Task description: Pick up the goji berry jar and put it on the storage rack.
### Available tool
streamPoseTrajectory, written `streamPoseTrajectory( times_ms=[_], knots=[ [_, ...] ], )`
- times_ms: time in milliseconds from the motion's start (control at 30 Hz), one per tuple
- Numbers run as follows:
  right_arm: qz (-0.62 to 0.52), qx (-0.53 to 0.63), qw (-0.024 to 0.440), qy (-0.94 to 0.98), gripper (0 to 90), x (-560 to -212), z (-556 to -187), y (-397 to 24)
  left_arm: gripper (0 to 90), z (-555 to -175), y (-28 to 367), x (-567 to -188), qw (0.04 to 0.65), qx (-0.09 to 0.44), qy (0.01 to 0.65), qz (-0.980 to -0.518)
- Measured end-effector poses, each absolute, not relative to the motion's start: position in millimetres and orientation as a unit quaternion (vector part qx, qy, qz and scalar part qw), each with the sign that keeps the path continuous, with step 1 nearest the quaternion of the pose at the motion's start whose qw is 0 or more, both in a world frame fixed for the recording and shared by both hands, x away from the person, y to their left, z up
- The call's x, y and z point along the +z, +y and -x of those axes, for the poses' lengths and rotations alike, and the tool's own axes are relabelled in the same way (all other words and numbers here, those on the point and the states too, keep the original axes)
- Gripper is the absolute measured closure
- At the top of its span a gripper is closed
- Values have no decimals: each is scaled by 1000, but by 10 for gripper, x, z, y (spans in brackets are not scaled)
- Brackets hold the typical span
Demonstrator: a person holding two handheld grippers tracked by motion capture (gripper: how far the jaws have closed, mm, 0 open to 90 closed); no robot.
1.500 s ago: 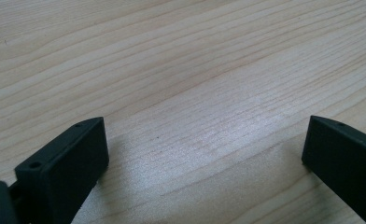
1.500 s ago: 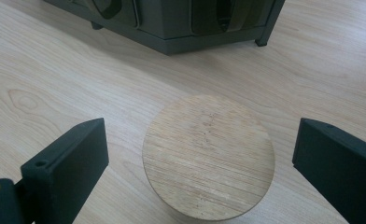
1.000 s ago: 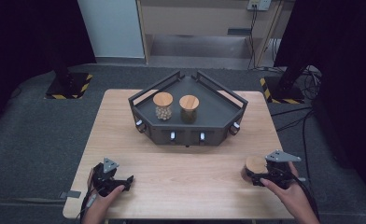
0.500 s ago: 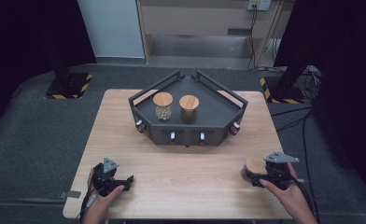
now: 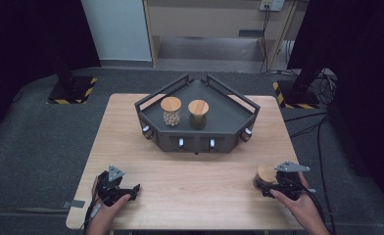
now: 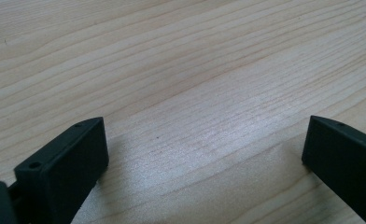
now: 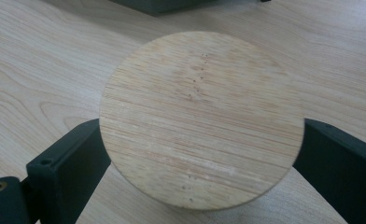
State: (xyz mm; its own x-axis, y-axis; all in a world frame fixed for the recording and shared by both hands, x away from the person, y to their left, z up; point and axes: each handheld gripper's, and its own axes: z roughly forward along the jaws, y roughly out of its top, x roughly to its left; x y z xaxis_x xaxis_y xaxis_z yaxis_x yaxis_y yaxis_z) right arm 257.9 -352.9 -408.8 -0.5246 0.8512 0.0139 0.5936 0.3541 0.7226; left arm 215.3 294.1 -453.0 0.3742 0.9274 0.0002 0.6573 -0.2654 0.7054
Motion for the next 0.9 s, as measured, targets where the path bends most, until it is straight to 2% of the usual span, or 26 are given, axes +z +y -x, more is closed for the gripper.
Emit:
streamPoseTrajectory(
  times_ms=[400, 633, 900],
  knots=[
    [-455, 340, 190, 801, 143, -4140, -2619, -3510, 0, -2153, 2941, -4529, 316, 213, 517, -766],
    [-454, 357, 174, 798, 237, -4171, -2635, -3556, 0, -2154, 2942, -4528, 316, 213, 517, -767],
    [-445, 342, 190, 806, 259, -4130, -2607, -3478, 0, -2153, 2942, -4529, 316, 213, 517, -766]
  ],
)
